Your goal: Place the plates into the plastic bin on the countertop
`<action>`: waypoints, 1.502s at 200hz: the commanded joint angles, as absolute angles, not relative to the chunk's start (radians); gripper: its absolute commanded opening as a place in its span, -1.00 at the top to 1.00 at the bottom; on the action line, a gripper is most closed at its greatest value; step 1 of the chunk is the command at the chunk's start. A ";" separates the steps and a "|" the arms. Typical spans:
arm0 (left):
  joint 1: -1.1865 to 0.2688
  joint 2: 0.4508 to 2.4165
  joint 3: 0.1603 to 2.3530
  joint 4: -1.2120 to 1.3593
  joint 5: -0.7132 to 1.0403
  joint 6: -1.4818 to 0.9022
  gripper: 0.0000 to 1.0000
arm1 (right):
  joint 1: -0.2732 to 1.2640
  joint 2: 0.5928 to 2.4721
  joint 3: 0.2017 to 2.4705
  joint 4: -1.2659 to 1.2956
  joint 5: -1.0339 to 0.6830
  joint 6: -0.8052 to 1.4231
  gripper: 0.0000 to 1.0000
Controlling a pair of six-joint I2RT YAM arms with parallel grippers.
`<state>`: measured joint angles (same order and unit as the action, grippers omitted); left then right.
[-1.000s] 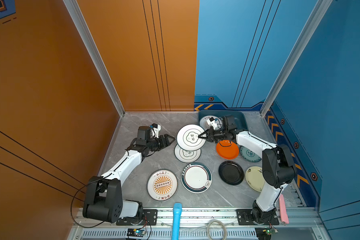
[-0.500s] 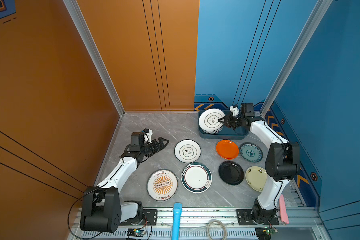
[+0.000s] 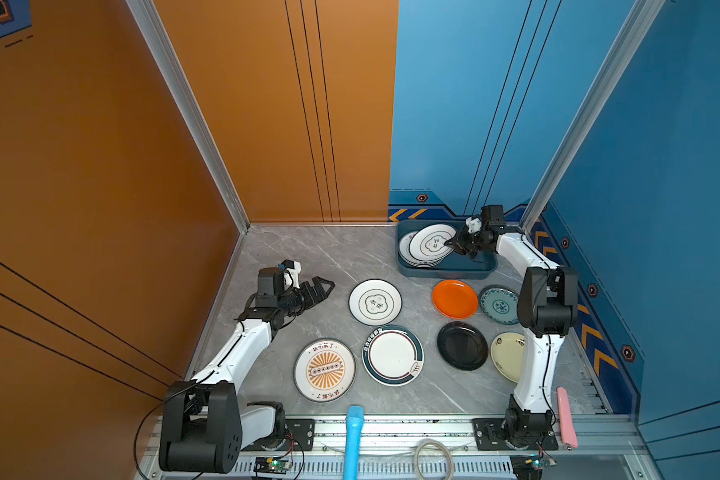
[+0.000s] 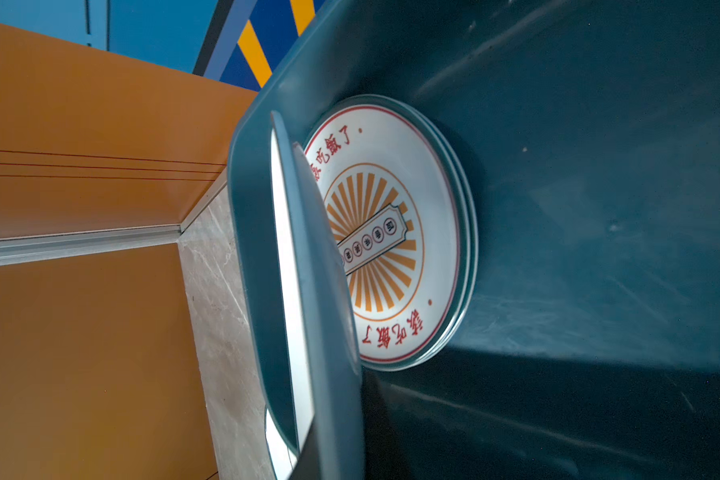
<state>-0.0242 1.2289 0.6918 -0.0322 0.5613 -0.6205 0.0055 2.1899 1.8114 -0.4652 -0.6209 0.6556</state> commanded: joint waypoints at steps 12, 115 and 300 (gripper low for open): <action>-0.014 1.243 0.685 -0.016 0.578 -0.611 -0.96 | 0.008 2.238 1.887 -0.524 -0.593 0.629 1.00; -0.012 1.259 0.689 -0.017 0.586 -0.611 -0.99 | 0.041 2.376 2.052 -0.670 -0.494 0.579 0.89; -0.038 1.252 0.690 -0.046 0.570 -0.591 -1.00 | 0.040 2.488 2.217 -0.818 -0.394 0.512 0.47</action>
